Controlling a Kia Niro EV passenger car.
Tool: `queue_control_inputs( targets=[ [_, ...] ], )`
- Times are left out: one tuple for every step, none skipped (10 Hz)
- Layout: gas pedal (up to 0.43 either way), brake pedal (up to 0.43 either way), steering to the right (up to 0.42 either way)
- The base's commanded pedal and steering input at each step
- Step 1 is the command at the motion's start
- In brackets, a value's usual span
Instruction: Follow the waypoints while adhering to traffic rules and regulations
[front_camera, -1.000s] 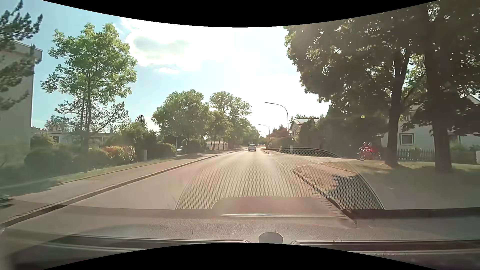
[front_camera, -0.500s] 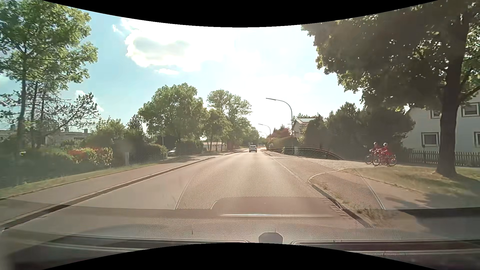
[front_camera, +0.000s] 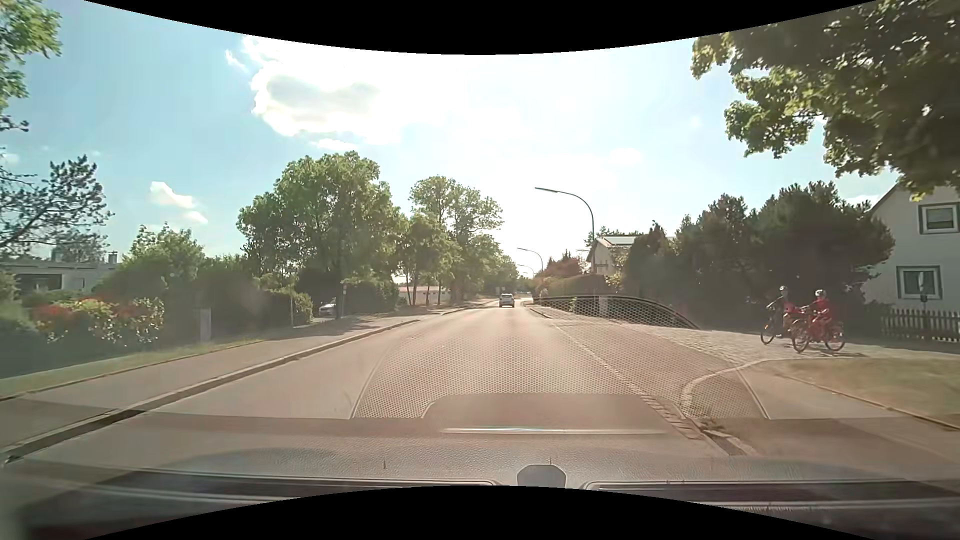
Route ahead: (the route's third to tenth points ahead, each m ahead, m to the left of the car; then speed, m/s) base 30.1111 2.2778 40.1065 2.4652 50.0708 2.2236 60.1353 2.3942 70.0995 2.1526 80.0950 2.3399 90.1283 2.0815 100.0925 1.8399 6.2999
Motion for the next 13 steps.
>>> queue_control_inputs(
  targets=[
    [0.008,0.006,0.000],
    [0.110,0.006,0.000],
    [0.138,0.006,0.000],
    [0.177,0.006,0.000],
    [0.177,0.006,0.000],
    [0.177,0.006,0.000],
    [0.177,0.006,0.000],
    [0.177,0.006,0.000],
    [0.177,0.006,0.000],
    [0.177,0.006,0.000],
    [0.177,0.006,0.000],
    [0.177,0.006,0.001],
    [0.177,0.006,0.002]
  ],
)
